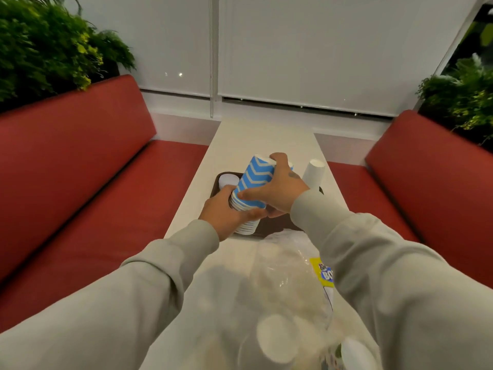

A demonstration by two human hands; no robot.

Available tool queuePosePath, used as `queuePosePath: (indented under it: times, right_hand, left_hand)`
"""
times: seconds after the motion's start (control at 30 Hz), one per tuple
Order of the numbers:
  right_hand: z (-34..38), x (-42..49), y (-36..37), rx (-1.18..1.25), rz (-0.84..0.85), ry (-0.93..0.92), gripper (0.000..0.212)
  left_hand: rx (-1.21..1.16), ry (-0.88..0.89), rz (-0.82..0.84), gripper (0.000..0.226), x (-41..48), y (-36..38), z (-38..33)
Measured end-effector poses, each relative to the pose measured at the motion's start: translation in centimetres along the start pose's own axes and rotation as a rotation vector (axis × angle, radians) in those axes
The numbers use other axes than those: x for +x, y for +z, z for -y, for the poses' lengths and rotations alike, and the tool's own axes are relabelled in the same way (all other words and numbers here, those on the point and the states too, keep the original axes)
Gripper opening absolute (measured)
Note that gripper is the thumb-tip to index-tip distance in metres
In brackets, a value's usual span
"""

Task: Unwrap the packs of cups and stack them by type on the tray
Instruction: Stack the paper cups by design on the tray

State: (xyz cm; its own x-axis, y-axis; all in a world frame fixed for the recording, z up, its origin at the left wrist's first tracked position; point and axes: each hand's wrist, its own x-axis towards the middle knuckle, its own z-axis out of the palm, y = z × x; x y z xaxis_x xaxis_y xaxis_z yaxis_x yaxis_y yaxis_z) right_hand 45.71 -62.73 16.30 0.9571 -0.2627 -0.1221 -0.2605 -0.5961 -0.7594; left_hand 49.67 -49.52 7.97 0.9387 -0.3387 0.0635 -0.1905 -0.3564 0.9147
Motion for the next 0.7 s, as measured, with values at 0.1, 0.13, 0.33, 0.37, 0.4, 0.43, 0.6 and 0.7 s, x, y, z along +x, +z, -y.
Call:
queuePosePath:
  times: [0.1, 0.13, 0.33, 0.37, 0.4, 0.43, 0.6, 0.7]
  right_hand:
    - [-1.3, 4.3, -0.5, 0.023, -0.026, -0.01, 0.117]
    - [-1.7, 5.6, -0.7, 0.024, -0.032, -0.013, 0.12]
    - [-3.7, 11.1, -1.2, 0.096, -0.029, -0.035, 0.126]
    - [-3.9, 11.6, -1.2, 0.095, -0.026, -0.046, 0.125]
    - [-4.1, 12.0, -1.1, 0.091, -0.022, -0.053, 0.123]
    - [-4.4, 12.4, -1.0, 0.089, -0.025, -0.057, 0.12]
    - [-5.4, 12.9, -0.2, 0.109, -0.052, -0.059, 0.11]
    - [-5.7, 12.1, 0.3, 0.101, -0.071, -0.056, 0.105]
  left_hand:
    - [0.009, -0.005, -0.009, 0.052, 3.6, 1.4, 0.3]
    - [0.005, -0.013, -0.012, 0.051, 4.8, 1.8, 0.4]
    - [0.023, -0.058, 0.01, 0.04, 9.7, 3.3, 0.4]
    - [0.026, -0.06, 0.018, 0.039, 10.2, 3.4, 0.5]
    - [0.03, -0.063, 0.027, 0.038, 10.5, 3.5, 0.7]
    - [0.036, -0.066, 0.035, 0.036, 10.8, 3.5, 0.9]
    - [0.036, -0.058, 0.048, 0.038, 11.0, 3.4, 1.8]
    - [0.037, -0.063, 0.061, 0.043, 9.9, 3.3, 2.1]
